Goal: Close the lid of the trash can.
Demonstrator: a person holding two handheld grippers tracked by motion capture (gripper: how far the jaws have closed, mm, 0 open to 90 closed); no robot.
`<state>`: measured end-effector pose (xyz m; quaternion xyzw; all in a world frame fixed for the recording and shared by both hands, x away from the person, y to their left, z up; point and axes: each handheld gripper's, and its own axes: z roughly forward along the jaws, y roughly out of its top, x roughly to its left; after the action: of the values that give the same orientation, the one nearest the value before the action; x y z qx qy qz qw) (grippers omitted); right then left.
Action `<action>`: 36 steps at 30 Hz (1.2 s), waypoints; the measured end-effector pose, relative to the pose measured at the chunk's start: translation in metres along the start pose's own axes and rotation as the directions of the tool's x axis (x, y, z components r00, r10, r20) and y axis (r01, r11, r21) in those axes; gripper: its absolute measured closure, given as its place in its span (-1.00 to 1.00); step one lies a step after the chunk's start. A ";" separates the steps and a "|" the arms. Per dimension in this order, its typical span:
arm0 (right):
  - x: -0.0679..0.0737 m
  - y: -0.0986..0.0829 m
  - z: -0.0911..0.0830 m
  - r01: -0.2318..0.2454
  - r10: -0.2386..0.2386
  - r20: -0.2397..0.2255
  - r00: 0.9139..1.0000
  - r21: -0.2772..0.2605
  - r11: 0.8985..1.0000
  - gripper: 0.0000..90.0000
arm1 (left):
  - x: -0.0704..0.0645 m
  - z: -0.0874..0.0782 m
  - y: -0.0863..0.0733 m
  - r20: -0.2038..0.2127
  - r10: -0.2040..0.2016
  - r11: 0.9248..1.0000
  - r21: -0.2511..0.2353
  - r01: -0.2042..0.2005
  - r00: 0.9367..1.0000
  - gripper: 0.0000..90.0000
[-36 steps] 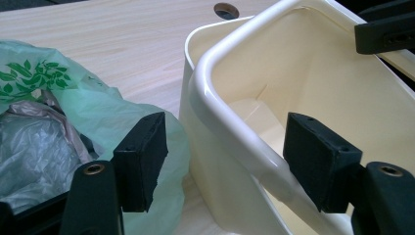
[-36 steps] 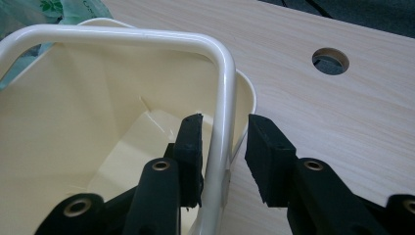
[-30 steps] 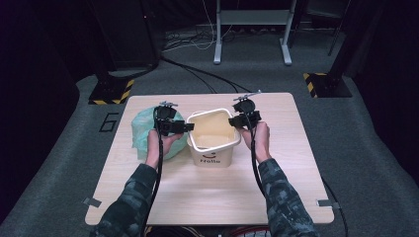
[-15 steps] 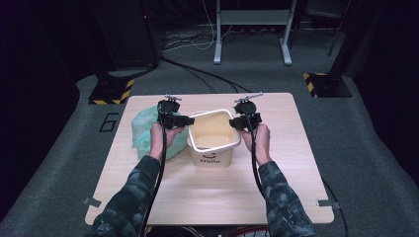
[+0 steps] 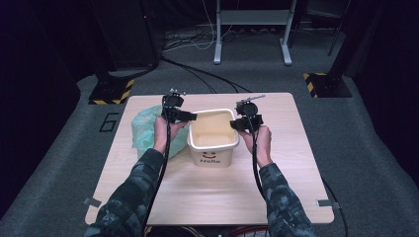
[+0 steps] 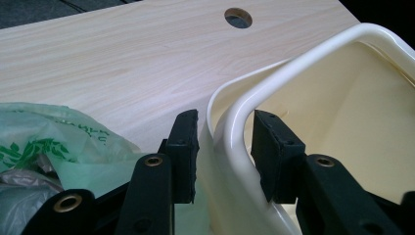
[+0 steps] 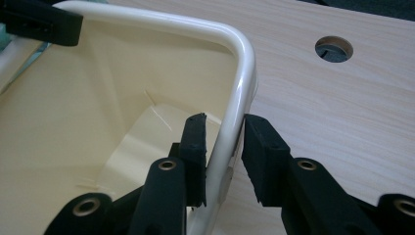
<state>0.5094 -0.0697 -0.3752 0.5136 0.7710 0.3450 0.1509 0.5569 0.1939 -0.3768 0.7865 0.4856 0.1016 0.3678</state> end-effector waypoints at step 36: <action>-0.007 0.000 0.013 0.016 -0.016 0.038 0.999 0.001 1.000 -0.08 | 0.011 -0.002 -0.025 -0.021 -0.026 1.000 0.003 0.026 0.999 -0.30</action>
<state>0.5198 -0.0711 -0.3857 0.5139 0.7721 0.3337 0.1683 0.5444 0.2102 -0.3943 0.7797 0.4996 0.1041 0.3627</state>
